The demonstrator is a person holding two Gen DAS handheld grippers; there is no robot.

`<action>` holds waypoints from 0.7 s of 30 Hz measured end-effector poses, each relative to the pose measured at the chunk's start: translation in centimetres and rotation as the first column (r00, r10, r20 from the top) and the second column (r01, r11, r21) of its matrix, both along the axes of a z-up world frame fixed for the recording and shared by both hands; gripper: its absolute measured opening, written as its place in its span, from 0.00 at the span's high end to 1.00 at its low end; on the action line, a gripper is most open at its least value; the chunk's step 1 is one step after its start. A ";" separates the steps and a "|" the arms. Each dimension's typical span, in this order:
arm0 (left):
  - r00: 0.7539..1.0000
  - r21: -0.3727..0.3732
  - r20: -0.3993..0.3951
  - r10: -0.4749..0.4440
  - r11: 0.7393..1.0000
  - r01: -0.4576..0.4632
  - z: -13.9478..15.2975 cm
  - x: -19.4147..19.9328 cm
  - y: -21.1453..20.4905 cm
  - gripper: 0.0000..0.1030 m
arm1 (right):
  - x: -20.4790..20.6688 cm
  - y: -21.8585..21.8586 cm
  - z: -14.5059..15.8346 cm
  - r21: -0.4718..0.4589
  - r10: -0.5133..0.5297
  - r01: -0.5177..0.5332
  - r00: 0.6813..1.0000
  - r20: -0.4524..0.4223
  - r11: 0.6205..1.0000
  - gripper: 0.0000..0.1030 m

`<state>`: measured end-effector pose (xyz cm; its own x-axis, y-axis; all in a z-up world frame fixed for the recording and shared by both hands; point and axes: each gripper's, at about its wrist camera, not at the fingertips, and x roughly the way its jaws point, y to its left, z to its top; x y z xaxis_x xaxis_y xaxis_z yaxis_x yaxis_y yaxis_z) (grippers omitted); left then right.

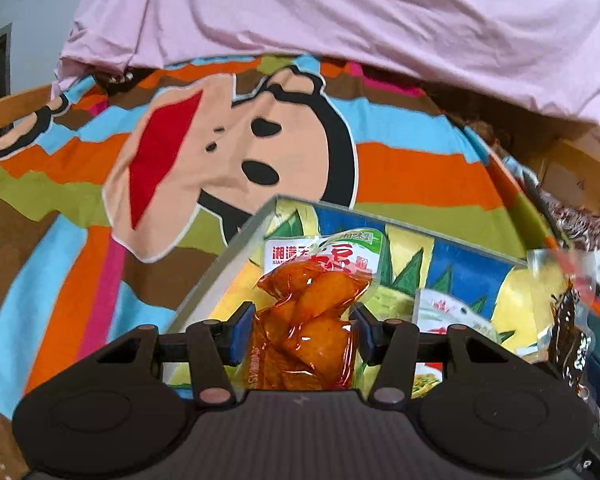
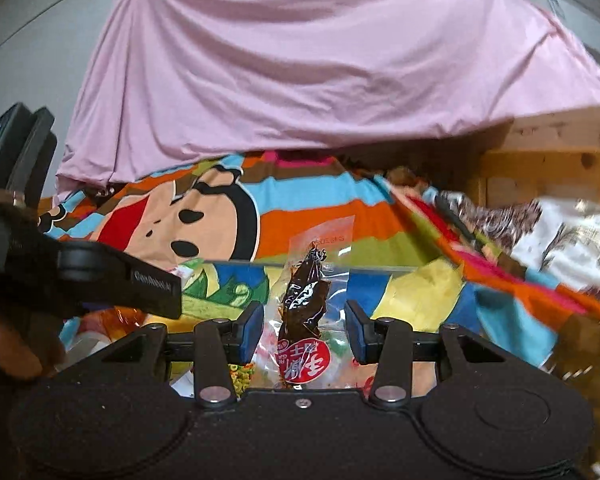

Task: Organize snacks
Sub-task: 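Lift both packets and carry them over the metal tray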

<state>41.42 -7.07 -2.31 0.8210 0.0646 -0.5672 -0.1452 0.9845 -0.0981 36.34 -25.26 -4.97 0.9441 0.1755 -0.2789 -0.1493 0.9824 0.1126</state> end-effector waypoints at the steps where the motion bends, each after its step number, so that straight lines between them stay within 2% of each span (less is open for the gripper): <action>1: 1.000 0.003 -0.009 -0.003 1.000 0.003 -0.5 0.3 -0.1 0.46 | 0.3 0.0 -0.2 0.008 -0.001 0.001 1.000 -0.014 1.000 0.55; 9: 0.999 -0.010 -0.044 -0.024 1.000 0.023 -2.8 1.5 -0.7 0.46 | 1.3 0.1 -1.5 0.040 0.004 -0.001 0.997 -0.075 0.999 0.55; 21: 0.998 -0.018 -0.055 -0.041 0.999 0.041 -3.9 1.6 -1.3 0.45 | 1.8 0.2 -1.8 0.039 0.005 -0.001 0.996 -0.087 0.999 0.54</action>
